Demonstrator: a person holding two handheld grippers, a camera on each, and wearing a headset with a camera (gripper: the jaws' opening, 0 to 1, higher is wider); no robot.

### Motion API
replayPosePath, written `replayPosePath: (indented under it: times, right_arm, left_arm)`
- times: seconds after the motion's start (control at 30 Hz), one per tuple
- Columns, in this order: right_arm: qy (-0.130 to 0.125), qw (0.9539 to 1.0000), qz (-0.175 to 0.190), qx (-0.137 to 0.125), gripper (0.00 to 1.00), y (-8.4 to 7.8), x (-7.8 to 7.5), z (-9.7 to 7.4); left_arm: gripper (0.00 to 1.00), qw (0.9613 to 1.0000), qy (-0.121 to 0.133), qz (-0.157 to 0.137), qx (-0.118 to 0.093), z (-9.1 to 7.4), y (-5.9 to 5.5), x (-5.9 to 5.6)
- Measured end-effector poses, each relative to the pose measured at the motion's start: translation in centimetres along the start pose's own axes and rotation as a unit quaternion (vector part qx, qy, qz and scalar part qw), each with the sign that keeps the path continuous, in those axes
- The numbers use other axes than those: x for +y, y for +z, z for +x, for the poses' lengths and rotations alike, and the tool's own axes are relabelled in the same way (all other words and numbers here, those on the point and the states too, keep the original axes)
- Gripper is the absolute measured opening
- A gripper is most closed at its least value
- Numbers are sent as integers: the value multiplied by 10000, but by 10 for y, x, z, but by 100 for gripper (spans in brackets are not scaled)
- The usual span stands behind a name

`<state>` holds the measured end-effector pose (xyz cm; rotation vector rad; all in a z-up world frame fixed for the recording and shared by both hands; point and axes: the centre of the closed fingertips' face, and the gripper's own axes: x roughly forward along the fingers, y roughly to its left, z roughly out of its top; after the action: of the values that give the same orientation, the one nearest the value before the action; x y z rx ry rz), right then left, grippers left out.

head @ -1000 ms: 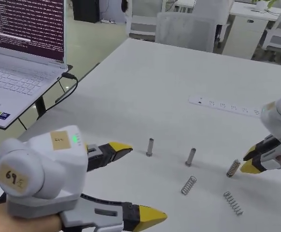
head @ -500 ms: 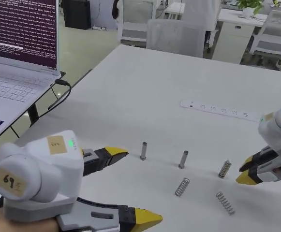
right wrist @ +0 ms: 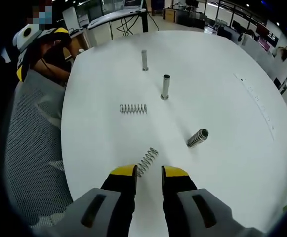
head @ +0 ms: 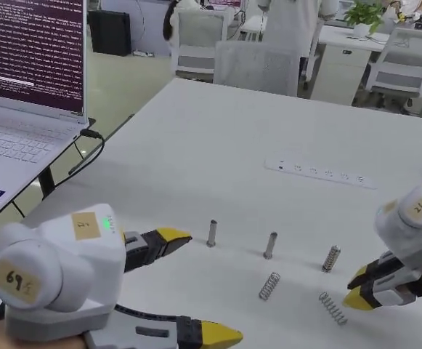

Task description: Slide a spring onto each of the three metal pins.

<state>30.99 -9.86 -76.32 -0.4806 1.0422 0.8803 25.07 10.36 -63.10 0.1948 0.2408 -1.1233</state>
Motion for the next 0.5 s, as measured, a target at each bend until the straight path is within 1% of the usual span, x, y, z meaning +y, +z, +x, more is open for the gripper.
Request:
replayPosePath:
  times: [0.27,0.5]
  right_arm:
    - [107,9999,83,74,18,-7,5,19]
    - [111,9998,121,140,18,-10,5,24]
  left_arm:
    - [72,10000,-17,11,0,0,0,0]
    - [72,10000,-6,-3,0,1,-1,2]
